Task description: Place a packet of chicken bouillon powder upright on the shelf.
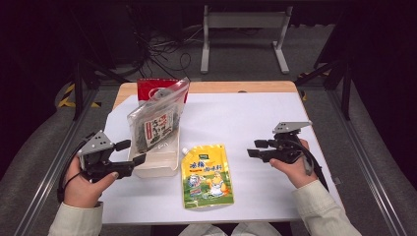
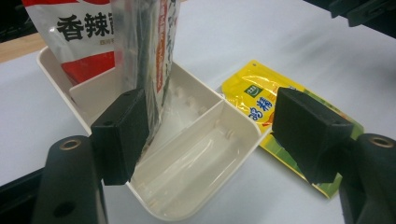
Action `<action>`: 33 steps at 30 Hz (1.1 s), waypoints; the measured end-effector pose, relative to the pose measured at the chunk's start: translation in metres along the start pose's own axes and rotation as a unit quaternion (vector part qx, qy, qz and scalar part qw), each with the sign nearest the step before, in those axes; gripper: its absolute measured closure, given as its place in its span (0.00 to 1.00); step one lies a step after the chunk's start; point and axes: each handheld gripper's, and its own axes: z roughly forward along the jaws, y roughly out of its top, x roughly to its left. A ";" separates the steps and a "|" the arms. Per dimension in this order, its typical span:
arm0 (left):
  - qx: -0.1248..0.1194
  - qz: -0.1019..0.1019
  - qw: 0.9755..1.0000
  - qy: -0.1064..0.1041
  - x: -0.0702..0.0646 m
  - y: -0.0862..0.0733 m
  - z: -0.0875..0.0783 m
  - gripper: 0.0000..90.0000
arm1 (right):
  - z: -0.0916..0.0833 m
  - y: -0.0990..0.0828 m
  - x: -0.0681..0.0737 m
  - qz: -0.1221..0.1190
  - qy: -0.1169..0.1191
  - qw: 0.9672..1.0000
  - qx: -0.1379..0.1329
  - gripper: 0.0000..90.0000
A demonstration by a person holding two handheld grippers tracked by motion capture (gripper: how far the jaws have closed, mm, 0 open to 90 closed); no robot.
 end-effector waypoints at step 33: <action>0.020 -0.006 1.000 -0.007 -0.009 -0.017 0.002 0.31 | 0.092 -0.006 0.026 0.046 0.052 0.993 0.094 0.44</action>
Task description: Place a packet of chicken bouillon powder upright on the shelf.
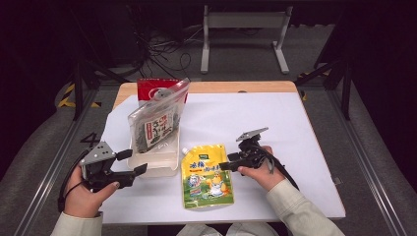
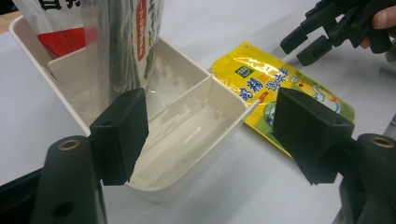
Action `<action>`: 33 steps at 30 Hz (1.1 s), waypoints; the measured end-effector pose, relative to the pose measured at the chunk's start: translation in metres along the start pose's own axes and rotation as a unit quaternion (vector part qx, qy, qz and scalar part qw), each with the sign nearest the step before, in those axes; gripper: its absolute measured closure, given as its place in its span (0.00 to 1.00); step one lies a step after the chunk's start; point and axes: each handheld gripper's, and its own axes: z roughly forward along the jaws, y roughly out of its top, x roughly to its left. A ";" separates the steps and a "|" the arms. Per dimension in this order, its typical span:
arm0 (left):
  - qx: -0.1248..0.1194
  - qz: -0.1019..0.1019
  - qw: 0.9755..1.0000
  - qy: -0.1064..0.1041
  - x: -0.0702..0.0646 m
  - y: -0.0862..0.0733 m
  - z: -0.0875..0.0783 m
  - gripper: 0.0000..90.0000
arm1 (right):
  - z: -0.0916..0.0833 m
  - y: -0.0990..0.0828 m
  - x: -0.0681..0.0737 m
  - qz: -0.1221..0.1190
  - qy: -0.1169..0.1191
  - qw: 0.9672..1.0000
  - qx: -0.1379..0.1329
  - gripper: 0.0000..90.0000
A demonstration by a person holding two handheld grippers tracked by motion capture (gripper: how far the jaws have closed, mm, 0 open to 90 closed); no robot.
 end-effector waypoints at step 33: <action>0.009 0.004 1.000 -0.007 -0.001 0.000 0.009 0.31 | 0.024 -0.003 0.011 0.005 0.003 0.999 0.032 0.23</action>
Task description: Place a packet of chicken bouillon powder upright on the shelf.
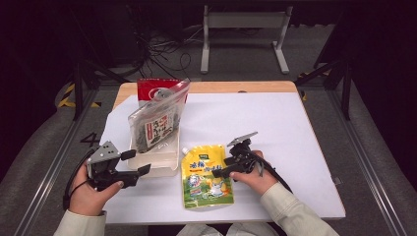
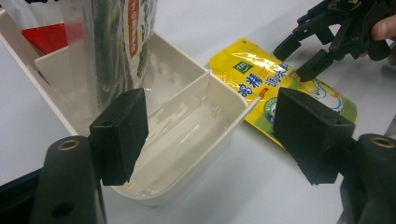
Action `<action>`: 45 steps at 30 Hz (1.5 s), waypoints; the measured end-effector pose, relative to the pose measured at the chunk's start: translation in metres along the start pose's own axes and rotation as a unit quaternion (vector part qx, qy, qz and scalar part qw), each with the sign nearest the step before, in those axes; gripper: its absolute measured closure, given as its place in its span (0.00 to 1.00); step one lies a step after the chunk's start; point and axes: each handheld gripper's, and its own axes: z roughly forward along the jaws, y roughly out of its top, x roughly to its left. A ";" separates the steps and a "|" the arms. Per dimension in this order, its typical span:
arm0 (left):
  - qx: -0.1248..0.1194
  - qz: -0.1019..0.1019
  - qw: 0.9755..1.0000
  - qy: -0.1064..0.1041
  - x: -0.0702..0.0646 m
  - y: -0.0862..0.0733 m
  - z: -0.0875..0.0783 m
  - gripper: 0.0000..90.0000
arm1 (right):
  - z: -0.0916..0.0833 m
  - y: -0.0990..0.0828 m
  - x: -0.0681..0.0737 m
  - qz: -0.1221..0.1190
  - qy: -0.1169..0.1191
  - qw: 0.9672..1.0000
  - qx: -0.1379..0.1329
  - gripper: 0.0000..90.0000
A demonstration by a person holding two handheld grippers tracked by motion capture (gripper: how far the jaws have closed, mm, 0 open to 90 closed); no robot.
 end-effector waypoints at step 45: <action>0.005 0.000 1.000 -0.012 -0.001 0.000 0.007 0.32 | 0.005 0.007 0.024 -0.063 -0.081 0.994 0.033 0.94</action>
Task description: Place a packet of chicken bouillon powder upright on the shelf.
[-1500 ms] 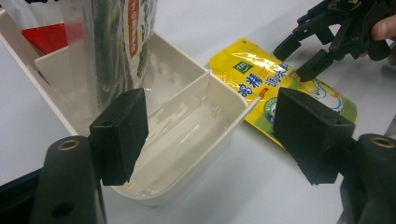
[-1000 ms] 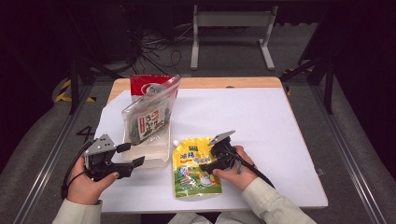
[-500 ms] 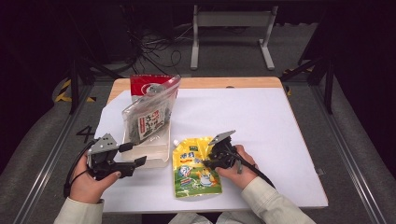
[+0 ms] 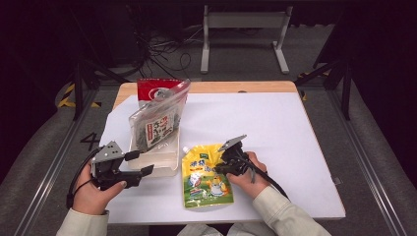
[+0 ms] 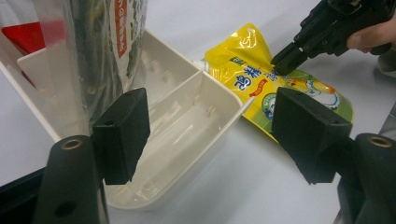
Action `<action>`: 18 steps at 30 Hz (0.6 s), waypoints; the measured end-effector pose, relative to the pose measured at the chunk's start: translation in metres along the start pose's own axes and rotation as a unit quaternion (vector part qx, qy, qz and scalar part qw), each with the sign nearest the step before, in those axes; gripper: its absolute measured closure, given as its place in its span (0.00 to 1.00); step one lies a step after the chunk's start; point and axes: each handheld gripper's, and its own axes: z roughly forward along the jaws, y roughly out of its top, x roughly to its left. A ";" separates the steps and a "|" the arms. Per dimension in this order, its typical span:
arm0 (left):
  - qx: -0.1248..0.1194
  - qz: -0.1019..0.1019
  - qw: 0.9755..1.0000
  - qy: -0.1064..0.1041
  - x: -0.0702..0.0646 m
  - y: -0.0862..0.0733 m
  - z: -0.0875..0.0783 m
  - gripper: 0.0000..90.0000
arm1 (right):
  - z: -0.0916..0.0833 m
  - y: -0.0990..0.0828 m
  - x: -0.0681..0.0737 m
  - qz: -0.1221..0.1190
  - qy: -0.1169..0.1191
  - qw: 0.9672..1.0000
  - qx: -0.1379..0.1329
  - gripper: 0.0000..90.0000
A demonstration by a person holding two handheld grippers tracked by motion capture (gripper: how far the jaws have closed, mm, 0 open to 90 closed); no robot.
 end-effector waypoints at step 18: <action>0.004 0.005 1.000 -0.017 -0.004 0.003 0.010 0.32 | -0.023 -0.003 0.004 -0.007 -0.006 0.999 -0.048 0.97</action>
